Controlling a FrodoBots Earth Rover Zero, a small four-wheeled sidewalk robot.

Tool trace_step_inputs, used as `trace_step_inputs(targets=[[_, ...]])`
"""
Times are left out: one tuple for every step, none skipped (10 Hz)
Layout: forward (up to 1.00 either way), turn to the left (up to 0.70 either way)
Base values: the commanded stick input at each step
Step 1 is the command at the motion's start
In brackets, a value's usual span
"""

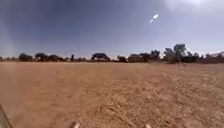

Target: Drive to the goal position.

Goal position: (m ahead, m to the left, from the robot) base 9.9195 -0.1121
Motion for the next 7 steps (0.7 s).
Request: trace_step_inputs(targets=[[0.45,-0.27],[0.45,-0.27],[0.45,-0.27],[0.45,-0.20],[0.45,-0.07],[0.45,0.00],[0.45,0.00]])
